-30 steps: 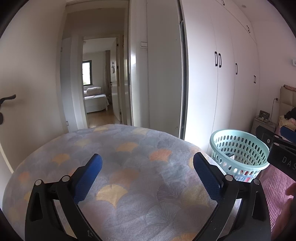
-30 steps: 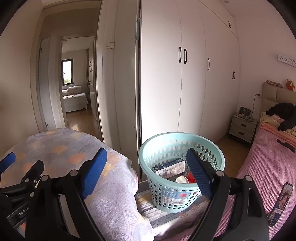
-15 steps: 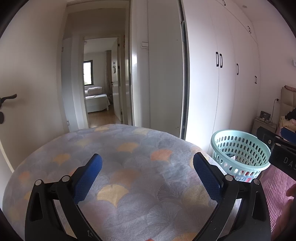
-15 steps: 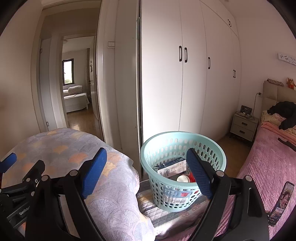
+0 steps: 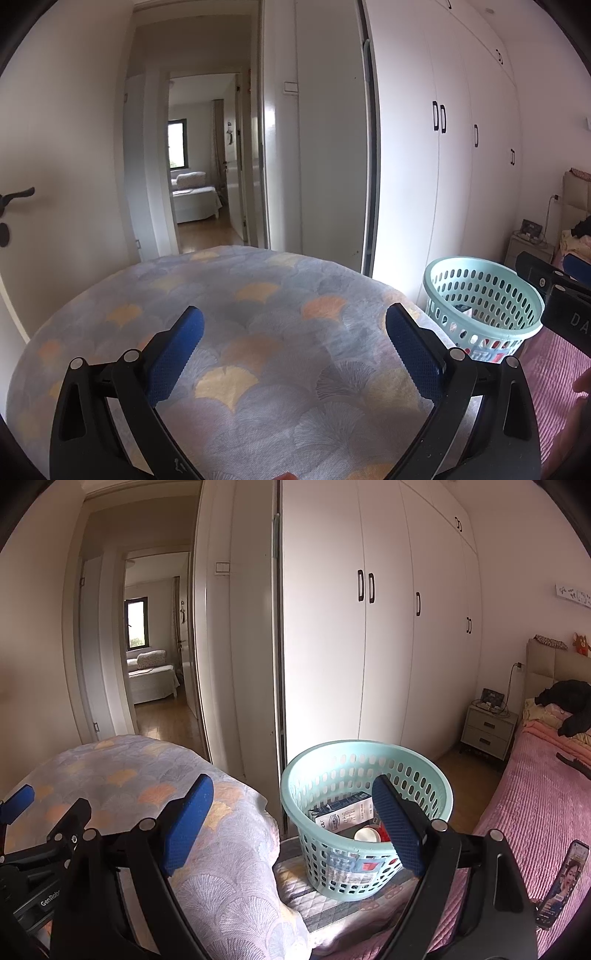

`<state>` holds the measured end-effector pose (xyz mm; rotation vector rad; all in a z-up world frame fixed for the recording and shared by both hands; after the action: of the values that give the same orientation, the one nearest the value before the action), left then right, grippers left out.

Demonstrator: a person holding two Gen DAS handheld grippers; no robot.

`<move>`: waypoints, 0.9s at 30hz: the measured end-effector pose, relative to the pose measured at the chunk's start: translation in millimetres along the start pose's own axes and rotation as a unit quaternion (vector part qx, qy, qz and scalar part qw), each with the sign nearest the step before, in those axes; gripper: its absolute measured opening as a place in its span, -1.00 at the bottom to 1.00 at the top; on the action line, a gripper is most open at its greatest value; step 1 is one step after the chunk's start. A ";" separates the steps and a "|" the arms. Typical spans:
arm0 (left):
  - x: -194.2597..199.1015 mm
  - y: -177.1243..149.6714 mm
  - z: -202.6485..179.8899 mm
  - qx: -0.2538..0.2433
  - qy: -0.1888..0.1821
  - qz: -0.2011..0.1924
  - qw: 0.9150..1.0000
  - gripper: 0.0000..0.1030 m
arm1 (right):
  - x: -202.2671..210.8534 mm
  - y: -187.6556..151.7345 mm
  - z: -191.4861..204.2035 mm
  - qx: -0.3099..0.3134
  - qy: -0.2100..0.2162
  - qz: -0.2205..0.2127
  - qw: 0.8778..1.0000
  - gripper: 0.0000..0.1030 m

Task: Collect trash

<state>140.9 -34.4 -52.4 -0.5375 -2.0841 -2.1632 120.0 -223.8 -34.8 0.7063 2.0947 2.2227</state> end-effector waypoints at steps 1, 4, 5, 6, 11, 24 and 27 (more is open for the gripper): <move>0.1 0.0 -0.1 0.000 0.000 0.000 1.000 0.85 | -0.1 0.0 0.0 0.000 0.000 0.000 1.000 0.62; -0.3 -0.5 -0.1 -0.001 0.004 0.001 1.000 0.85 | -0.2 -1.0 0.3 -0.001 0.001 0.002 1.000 0.62; -0.3 -0.6 0.2 -0.001 0.004 0.001 1.000 0.85 | -0.3 -1.3 0.3 -0.001 0.001 0.003 1.000 0.62; -0.6 -0.8 0.2 -0.001 0.004 0.001 1.000 0.85 | -0.4 -1.1 -0.1 -0.002 0.001 0.003 1.000 0.62; -0.2 -0.8 -0.4 -0.001 0.005 0.001 1.000 0.85 | -1.4 -2.0 0.3 -0.006 0.004 0.008 1.000 0.62; 0.2 -0.8 0.4 -0.010 0.005 -0.002 1.000 0.85 | -1.6 -1.2 2.2 -0.003 0.005 0.008 1.000 0.62; 2.4 2.0 1.2 -0.010 0.009 -0.014 1.000 0.85 | -1.3 -1.0 2.2 -0.002 0.004 0.008 1.000 0.62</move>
<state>139.4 -33.0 -49.8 -0.4915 -2.0738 -2.1982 121.6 -222.0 -36.1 0.7176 2.0954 2.2417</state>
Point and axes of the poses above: each gripper's, at about its wrist camera, not at the fingertips, and x roughly against the way its jaws point, z to its left, y to its top, the point moved 7 cm from there along -x, roughly the way its jaws point, and after that the axes turned 7 degrees about -y, right-handed, at the moved point
